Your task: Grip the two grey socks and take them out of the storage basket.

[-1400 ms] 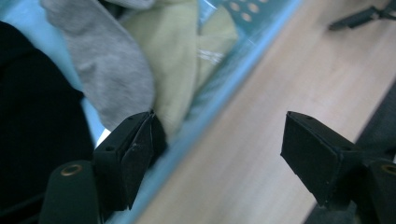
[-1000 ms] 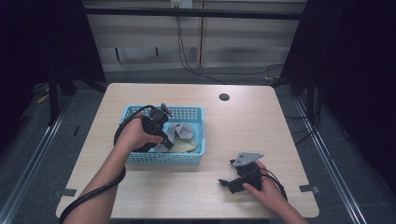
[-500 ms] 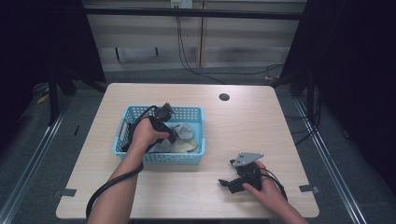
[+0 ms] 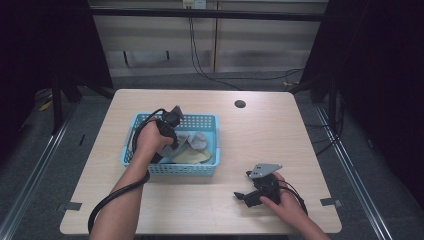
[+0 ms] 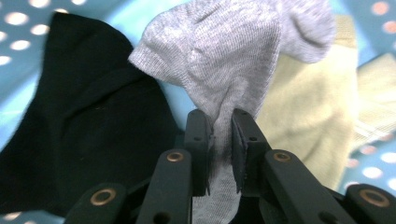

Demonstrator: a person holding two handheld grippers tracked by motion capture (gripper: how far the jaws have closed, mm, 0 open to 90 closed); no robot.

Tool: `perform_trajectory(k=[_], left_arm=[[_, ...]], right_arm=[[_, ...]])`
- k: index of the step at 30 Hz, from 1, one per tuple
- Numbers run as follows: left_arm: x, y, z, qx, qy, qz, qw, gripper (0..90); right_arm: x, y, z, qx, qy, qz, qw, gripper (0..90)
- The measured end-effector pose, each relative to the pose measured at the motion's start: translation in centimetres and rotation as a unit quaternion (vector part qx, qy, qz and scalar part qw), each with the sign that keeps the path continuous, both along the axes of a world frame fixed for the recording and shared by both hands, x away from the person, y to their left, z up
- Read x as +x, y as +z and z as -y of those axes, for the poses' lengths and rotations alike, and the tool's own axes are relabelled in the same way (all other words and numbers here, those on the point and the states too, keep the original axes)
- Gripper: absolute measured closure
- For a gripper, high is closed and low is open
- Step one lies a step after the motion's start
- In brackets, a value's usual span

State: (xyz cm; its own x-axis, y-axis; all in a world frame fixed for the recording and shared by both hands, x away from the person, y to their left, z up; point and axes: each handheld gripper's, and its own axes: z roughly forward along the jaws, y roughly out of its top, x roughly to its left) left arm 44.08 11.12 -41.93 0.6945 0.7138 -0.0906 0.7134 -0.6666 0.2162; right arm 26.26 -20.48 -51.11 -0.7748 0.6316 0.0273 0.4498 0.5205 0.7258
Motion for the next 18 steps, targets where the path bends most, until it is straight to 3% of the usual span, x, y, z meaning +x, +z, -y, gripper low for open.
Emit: perform_trajectory(k=[6, 18], left_arm=[[-0.6, 1.9, -0.4, -0.004, -0.015, -0.003, 0.9999, 78.3], [-1.4, 4.4, -0.6, -0.003, -0.047, -0.016, 0.9988, 77.9]], right_arm=[[0.0, 0.0, 0.0, -0.001, 0.0, 0.0, 1.0, 11.6], [0.0, 0.0, 0.0, -0.001, 0.001, 0.001, 1.0, 11.5]])
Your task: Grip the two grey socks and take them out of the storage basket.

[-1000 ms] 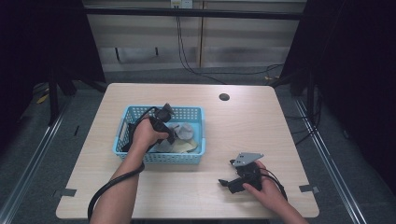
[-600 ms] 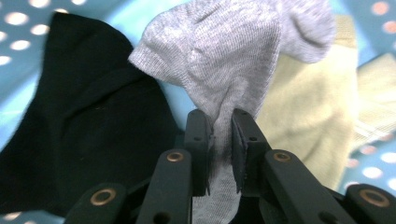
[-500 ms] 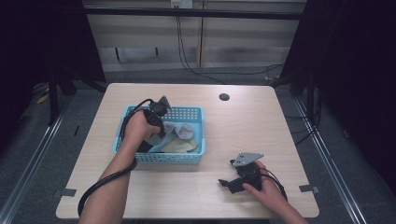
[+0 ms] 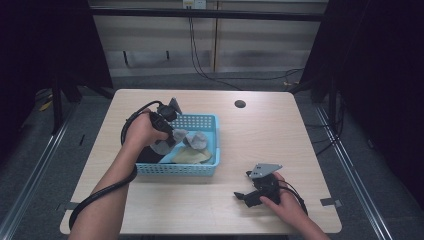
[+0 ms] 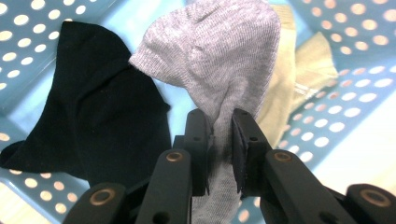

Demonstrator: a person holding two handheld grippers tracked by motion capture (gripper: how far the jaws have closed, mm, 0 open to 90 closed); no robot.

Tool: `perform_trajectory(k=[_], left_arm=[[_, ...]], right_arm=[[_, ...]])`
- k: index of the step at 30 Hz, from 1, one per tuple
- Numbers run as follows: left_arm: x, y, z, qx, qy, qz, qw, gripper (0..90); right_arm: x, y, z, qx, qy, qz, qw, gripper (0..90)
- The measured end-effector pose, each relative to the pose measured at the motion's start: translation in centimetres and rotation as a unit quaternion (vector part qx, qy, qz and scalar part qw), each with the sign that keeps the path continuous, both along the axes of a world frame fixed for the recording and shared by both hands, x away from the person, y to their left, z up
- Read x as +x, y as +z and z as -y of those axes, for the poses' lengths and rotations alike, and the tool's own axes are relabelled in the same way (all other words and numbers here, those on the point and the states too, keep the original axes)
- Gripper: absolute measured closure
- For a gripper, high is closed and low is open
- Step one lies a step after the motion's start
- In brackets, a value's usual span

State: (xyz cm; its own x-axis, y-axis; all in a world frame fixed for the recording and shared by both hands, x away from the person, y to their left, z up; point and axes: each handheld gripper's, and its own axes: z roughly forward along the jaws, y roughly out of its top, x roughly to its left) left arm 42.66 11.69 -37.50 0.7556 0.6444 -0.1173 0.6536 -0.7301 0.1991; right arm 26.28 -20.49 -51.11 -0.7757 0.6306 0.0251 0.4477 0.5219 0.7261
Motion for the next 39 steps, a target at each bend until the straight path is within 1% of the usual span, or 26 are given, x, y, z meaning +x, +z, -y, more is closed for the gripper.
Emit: perform_trajectory(k=[1, 2, 3, 6, 7, 8, 9, 10, 11, 12, 13, 14, 16, 19, 23, 24, 26, 27, 29, 30, 33, 35, 36, 37, 38, 39], left_arm=[[-0.2, 0.4, 0.0, -0.004, -0.004, -0.006, 1.0, 77.9], [-0.4, 0.7, 0.0, -0.007, -0.005, -0.008, 0.9999, 77.9], [-0.5, 0.8, 0.0, -0.006, -0.007, -0.008, 0.9999, 77.9], [-0.8, 1.3, 0.1, -0.006, -0.015, -0.009, 0.9998, 77.9], [-0.9, 1.5, 0.1, -0.004, -0.016, -0.009, 0.9998, 77.9], [-0.9, 1.7, 0.0, 0.002, -0.026, -0.007, 0.9996, 77.9], [-1.0, 1.8, 0.0, 0.003, -0.026, -0.007, 0.9996, 77.9], [-1.1, 1.9, 0.0, 0.002, -0.018, -0.009, 0.9998, 77.9], [-1.1, 2.0, -0.2, 0.004, -0.028, -0.008, 0.9996, 77.9], [-1.2, 2.1, -0.2, 0.004, -0.022, -0.009, 0.9997, 77.9], [-1.3, 2.2, -0.2, 0.003, -0.024, -0.008, 0.9997, 77.9], [-1.5, 2.3, -0.2, 0.003, -0.027, -0.009, 0.9996, 77.9], [-1.8, 2.6, -0.2, 0.005, -0.039, -0.006, 0.9992, 77.9], [-2.4, 3.1, 0.1, 0.001, -0.048, -0.005, 0.9988, 77.9], [-3.0, 3.5, 0.4, 0.002, -0.055, -0.004, 0.9985, 77.9], [-3.5, 3.6, 0.7, 0.002, -0.063, -0.008, 0.998, 77.9], [-3.6, 3.7, 0.8, -0.001, -0.068, -0.008, 0.9976, 77.9], [-4.0, 3.8, 1.1, -0.003, -0.074, -0.01, 0.9972, 77.9], [-4.3, 3.8, 1.3, -0.001, -0.083, -0.008, 0.9966, 77.9], [-4.3, 3.8, 1.3, -0.001, -0.083, -0.008, 0.9966, 77.9], [-5.2, 4.1, 1.8, -0.008, -0.095, -0.009, 0.9954, 77.9], [-5.7, 4.3, 2.0, -0.01, -0.106, -0.006, 0.9944, 77.9], [-6.0, 4.4, 2.1, -0.016, -0.104, -0.008, 0.9944, 77.9], [-6.1, 4.4, 2.1, -0.018, -0.113, -0.006, 0.9934, 77.9], [-6.4, 4.5, 2.2, -0.02, -0.11, -0.006, 0.9937, 77.9], [-6.6, 4.5, 2.3, -0.018, -0.115, -0.004, 0.9932, 77.9]], right_arm=[[0.0, 0.0, 0.0, 0.0, 0.0, -0.002, 1.0, 11.5], [0.0, 0.0, 0.0, 0.0, 0.0, -0.002, 1.0, 11.5], [0.0, 0.0, 0.0, 0.0, 0.0, -0.004, 1.0, 11.5], [0.0, 0.0, 0.0, -0.001, 0.0, -0.001, 1.0, 11.6], [0.0, 0.0, 0.0, 0.0, 0.0, -0.004, 1.0, 11.5], [0.0, 0.0, 0.0, 0.0, 0.0, -0.004, 1.0, 11.6], [0.0, 0.0, 0.0, -0.001, -0.001, -0.002, 1.0, 11.5], [0.0, 0.0, 0.0, -0.001, -0.001, -0.002, 1.0, 11.6], [0.0, 0.0, 0.0, 0.0, -0.001, -0.002, 1.0, 11.5], [0.0, 0.0, 0.0, 0.0, 0.0, -0.002, 1.0, 11.6], [0.0, 0.0, 0.0, -0.001, -0.001, -0.001, 1.0, 11.5], [0.0, 0.0, 0.0, -0.001, 0.0, -0.001, 1.0, 11.6], [0.0, 0.0, 0.0, 0.0, 0.0, -0.001, 1.0, 11.5], [0.0, 0.0, 0.0, 0.001, 0.0, -0.004, 1.0, 11.5], [0.0, 0.0, 0.0, -0.001, -0.001, -0.002, 1.0, 11.5], [0.0, 0.0, 0.0, 0.0, 0.0, -0.004, 1.0, 11.5], [0.0, 0.0, 0.0, -0.001, 0.0, -0.001, 1.0, 11.5], [0.0, 0.0, 0.0, -0.001, 0.0, -0.001, 1.0, 11.5], [0.0, 0.0, 0.0, -0.001, -0.001, -0.001, 1.0, 11.5], [0.0, 0.0, 0.0, -0.001, 0.0, -0.001, 1.0, 11.5], [0.0, 0.0, 0.0, -0.001, -0.001, -0.001, 1.0, 11.5], [0.0, 0.0, 0.0, -0.001, -0.001, -0.001, 1.0, 11.6], [0.0, 0.0, 0.0, -0.001, -0.001, -0.002, 1.0, 11.5], [0.0, 0.0, 0.0, -0.001, 0.0, -0.001, 1.0, 11.6], [0.0, 0.0, 0.0, -0.001, -0.001, -0.001, 1.0, 11.5], [0.0, 0.0, 0.0, -0.001, 0.0, -0.001, 1.0, 11.6]])
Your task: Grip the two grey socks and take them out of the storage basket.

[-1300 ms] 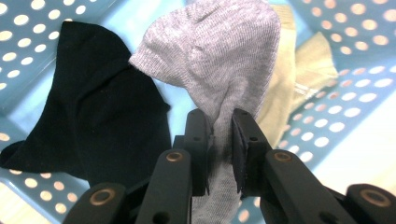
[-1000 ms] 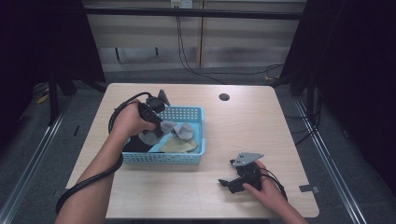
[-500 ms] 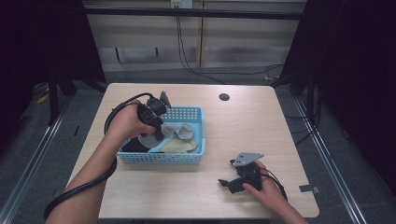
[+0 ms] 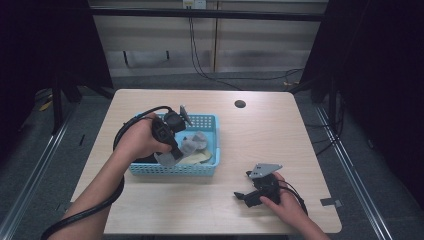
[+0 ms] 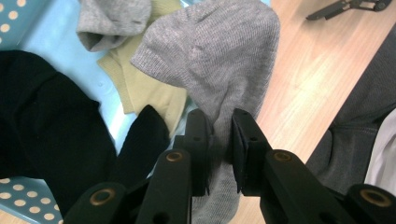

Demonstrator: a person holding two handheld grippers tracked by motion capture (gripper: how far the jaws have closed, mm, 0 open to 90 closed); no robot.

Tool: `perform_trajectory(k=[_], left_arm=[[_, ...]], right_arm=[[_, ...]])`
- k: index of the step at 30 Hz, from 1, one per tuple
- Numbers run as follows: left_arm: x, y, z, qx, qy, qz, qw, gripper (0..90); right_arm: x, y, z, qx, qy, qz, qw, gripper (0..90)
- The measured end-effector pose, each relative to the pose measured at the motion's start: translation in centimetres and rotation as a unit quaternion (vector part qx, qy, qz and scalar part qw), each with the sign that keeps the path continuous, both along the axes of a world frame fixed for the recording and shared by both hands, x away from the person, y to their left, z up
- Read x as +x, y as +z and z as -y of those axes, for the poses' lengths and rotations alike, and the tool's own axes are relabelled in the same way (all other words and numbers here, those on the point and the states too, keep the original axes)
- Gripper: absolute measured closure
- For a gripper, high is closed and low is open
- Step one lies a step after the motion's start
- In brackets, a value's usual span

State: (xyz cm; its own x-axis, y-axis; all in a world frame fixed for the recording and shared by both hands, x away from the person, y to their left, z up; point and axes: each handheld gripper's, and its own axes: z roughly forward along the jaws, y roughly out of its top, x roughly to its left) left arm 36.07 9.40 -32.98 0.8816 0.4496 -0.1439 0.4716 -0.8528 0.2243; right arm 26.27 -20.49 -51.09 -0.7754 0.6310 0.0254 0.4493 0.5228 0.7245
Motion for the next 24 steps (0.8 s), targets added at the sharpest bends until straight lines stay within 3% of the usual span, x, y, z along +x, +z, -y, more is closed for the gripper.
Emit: perform_trajectory(k=[13, 24], left_arm=[[-2.9, -0.6, 1.4, -0.006, -0.051, 0.007, 0.9987, 77.8], [-4.9, -2.7, 3.1, -0.016, -0.085, -0.004, 0.9962, 77.8]], right_arm=[[0.0, 0.0, 0.0, 0.0, 0.0, -0.001, 1.0, 11.6], [0.0, 0.0, 0.0, 0.0, -0.001, -0.001, 1.0, 11.5]])
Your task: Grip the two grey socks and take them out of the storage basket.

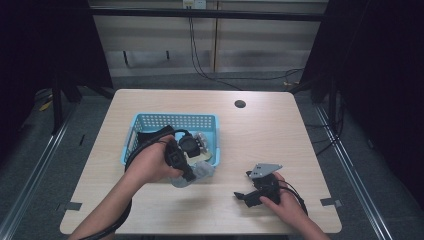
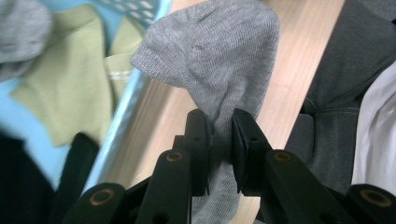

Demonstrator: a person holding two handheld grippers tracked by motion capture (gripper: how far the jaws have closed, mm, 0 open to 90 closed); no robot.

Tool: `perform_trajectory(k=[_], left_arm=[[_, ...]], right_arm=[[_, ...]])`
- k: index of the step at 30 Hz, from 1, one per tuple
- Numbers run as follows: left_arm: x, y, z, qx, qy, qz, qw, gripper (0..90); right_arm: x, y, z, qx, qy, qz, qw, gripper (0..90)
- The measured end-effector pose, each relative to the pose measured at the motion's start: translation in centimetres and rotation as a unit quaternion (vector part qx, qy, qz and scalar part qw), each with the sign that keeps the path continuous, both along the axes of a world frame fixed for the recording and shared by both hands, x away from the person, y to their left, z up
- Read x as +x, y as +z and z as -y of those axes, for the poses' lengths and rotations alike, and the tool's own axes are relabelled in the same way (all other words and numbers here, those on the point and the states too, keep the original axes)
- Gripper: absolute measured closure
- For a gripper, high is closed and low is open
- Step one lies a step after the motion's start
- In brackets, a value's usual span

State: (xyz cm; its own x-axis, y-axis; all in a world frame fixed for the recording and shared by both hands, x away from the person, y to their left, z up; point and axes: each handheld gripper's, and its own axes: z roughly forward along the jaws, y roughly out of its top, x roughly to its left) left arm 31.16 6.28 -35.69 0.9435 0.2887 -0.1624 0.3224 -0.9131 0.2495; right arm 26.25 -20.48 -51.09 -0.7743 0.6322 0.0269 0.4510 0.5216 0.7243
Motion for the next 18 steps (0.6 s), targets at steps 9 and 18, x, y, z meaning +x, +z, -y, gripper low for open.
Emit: perform_trajectory(k=[9, 18], left_arm=[[-0.9, -2.2, 1.3, -0.005, -0.028, -0.01, 0.9995, 77.4], [-1.1, -4.2, 2.0, 0.002, -0.033, -0.015, 0.9993, 76.5]], right_arm=[[0.0, 0.0, 0.0, 0.0, 0.0, -0.002, 1.0, 11.5], [0.0, 0.0, 0.0, 0.001, 0.0, -0.005, 1.0, 11.5]])
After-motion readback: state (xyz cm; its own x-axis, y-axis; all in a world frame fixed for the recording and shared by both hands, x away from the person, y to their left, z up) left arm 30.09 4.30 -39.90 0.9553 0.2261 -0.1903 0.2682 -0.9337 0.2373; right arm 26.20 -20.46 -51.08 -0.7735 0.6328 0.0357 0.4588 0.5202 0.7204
